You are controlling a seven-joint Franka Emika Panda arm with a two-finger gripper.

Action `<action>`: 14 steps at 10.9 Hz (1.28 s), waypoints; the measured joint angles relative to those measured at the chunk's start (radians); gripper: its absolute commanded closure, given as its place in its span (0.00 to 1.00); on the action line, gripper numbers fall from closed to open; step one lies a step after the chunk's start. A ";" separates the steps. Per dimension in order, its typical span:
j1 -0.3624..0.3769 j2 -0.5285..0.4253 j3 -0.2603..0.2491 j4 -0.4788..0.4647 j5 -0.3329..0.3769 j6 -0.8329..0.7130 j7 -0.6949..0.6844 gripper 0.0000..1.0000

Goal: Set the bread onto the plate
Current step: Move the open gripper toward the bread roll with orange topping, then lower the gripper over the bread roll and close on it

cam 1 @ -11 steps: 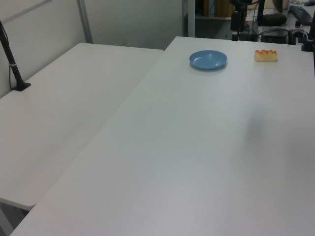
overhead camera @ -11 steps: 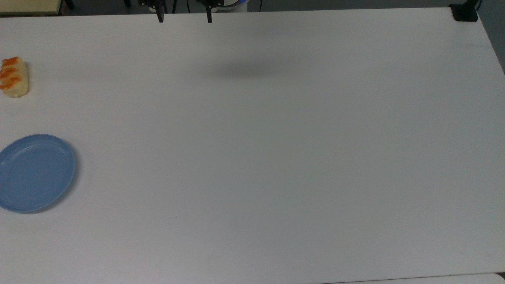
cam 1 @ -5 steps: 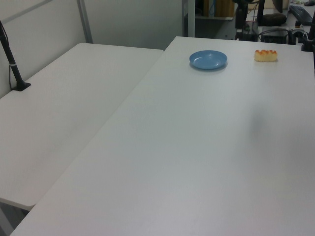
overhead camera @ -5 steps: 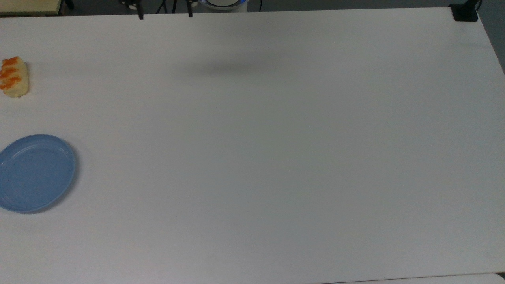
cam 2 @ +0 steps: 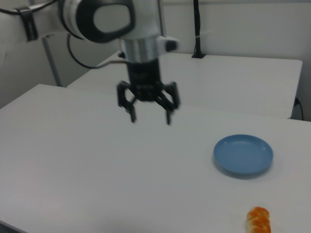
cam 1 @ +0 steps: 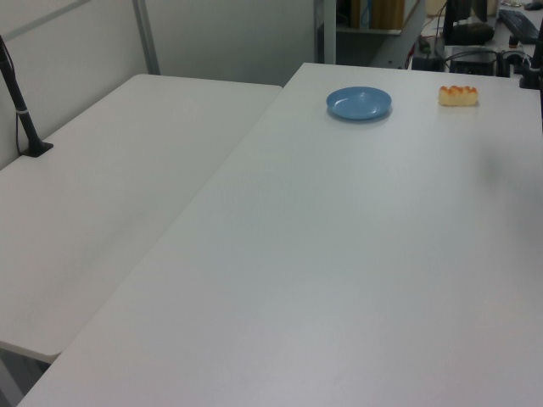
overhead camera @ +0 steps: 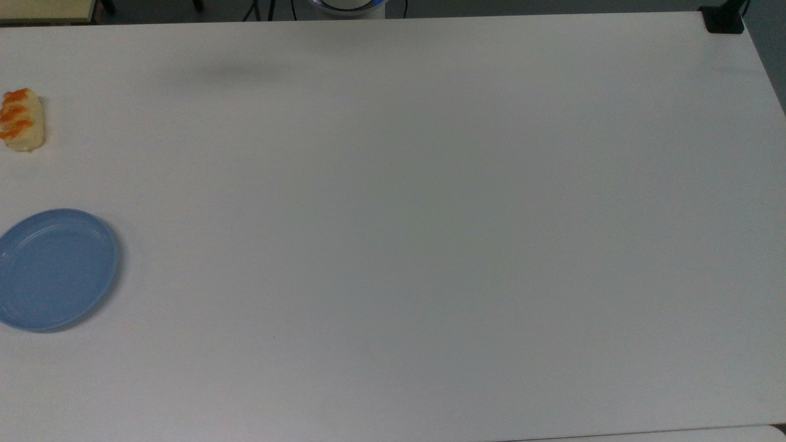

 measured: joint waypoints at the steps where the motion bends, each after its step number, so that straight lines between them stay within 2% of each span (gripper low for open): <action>1: -0.082 0.014 -0.002 -0.003 0.000 0.023 -0.088 0.00; 4: -0.305 0.124 -0.005 -0.030 0.005 0.217 -0.321 0.00; 6: -0.385 0.230 -0.004 -0.033 0.060 0.358 -0.410 0.00; 8: -0.421 0.330 -0.003 -0.035 0.122 0.485 -0.469 0.00; 12: -0.429 0.480 0.006 -0.034 0.244 0.736 -0.479 0.00; 13: -0.429 0.505 0.007 -0.034 0.265 0.772 -0.479 0.04; 14: -0.429 0.528 0.007 -0.035 0.289 0.807 -0.479 0.15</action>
